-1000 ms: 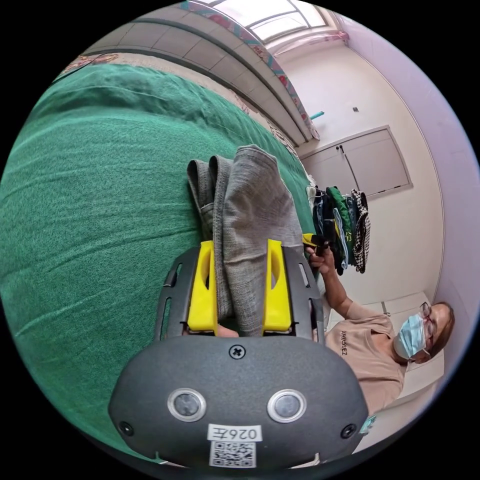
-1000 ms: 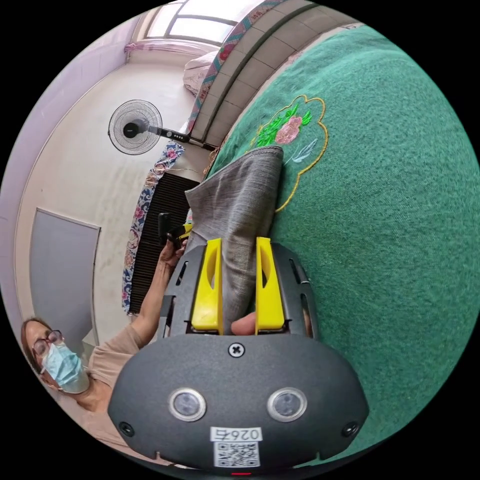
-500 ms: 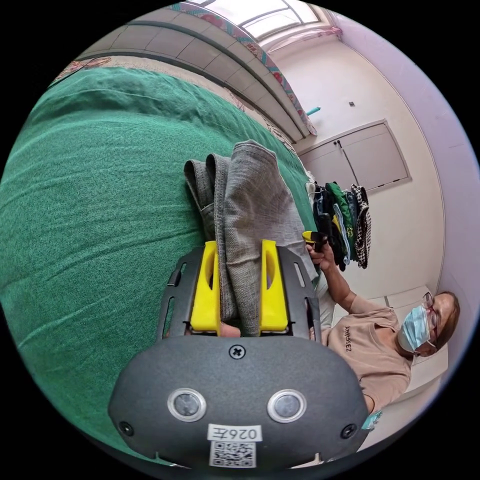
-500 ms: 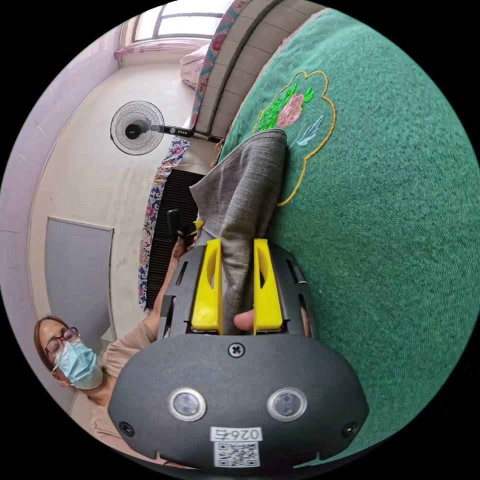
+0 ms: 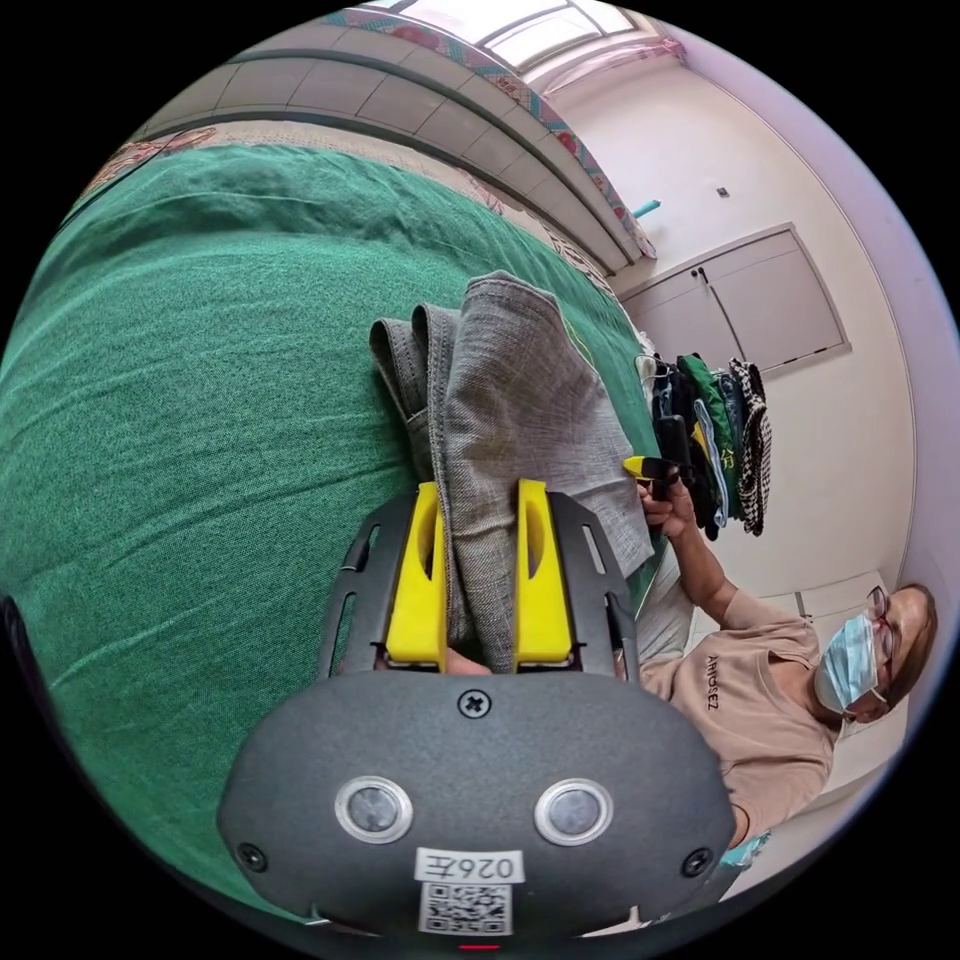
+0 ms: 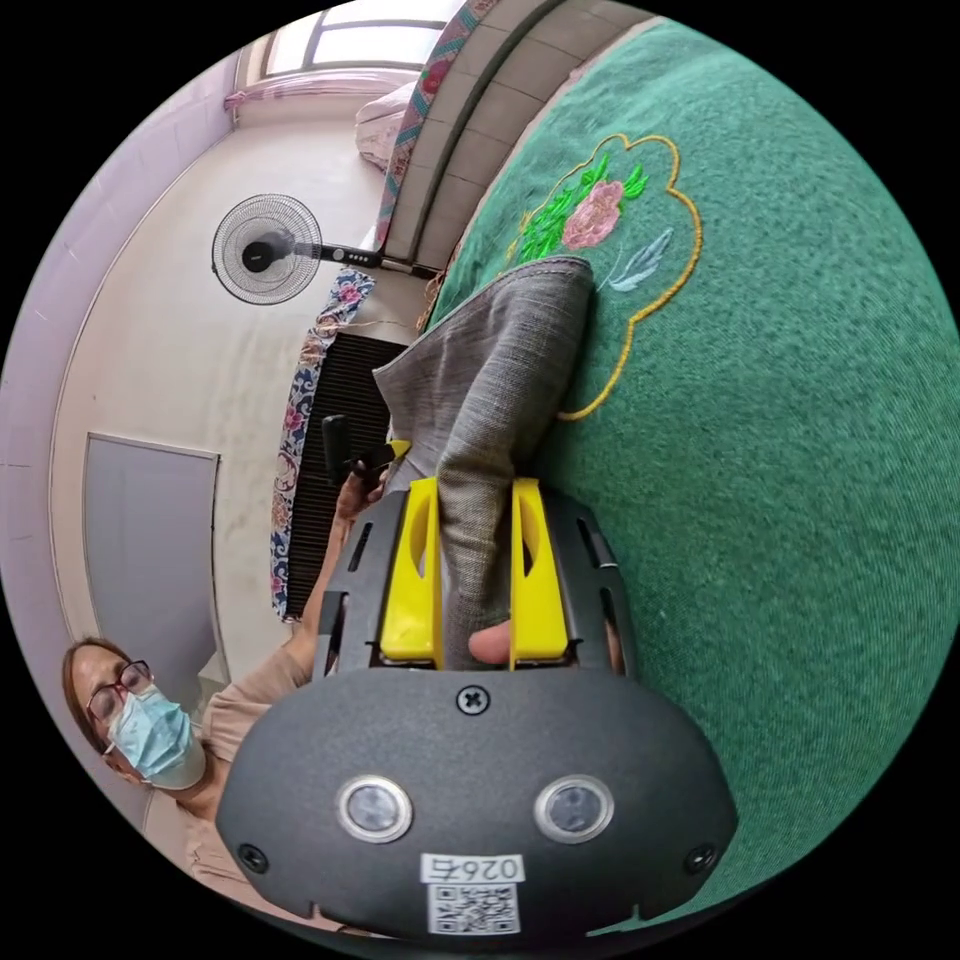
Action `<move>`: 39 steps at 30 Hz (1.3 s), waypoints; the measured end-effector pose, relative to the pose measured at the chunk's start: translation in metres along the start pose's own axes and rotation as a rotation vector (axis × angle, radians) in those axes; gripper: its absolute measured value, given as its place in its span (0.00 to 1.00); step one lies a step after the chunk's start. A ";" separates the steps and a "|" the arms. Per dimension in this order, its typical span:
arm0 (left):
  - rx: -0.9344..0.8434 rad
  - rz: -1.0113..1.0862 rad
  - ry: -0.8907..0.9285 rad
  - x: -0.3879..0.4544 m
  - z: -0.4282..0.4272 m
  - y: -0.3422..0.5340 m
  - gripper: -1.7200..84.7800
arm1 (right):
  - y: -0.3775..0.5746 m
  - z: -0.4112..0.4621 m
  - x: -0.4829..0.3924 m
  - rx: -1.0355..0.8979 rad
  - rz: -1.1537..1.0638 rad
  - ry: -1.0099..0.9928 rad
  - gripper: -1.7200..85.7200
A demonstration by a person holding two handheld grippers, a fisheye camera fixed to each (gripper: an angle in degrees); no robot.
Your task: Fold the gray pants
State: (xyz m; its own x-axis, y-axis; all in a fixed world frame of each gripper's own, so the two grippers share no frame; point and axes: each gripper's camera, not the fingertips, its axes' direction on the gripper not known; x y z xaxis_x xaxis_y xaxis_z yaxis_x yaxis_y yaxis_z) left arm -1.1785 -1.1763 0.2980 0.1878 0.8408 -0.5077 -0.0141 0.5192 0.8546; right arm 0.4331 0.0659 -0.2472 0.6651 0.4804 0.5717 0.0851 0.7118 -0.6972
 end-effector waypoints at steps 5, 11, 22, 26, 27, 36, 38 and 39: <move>0.025 0.046 -0.010 0.030 -0.071 0.008 0.09 | 0.059 0.001 0.017 0.089 -0.021 0.010 0.02; 0.094 0.173 -0.171 0.124 -0.154 0.032 0.07 | 0.159 0.009 -0.074 0.176 -0.390 0.435 0.01; 0.412 0.474 -0.315 0.376 -0.318 0.109 0.06 | 0.426 -0.047 -0.179 0.477 -0.725 0.673 0.01; 0.534 0.729 -0.316 0.538 -0.378 0.090 0.06 | 0.539 -0.134 -0.214 0.711 -0.753 0.683 0.01; 0.542 0.770 -0.314 0.563 -0.382 0.085 0.06 | 0.558 -0.147 -0.219 0.753 -0.758 0.700 0.01; 0.407 1.089 -0.204 0.889 -0.281 -0.089 0.08 | 0.797 -0.345 -0.182 1.290 -0.447 0.860 0.02; 0.334 0.898 -0.205 0.922 -0.217 -0.134 0.02 | 0.820 -0.386 -0.126 1.305 -0.188 0.910 0.03; 0.343 0.851 -0.205 0.924 -0.204 -0.138 0.02 | 0.823 -0.392 -0.111 1.303 -0.126 0.931 0.04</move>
State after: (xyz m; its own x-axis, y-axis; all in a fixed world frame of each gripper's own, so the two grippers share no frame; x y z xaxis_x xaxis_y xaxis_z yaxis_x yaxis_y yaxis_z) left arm -1.2035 -0.4393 -0.3113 0.4173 0.8565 0.3038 0.0582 -0.3588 0.9316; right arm 0.7202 0.3975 -1.0546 0.9429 0.2702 -0.1948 -0.1637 0.8851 0.4356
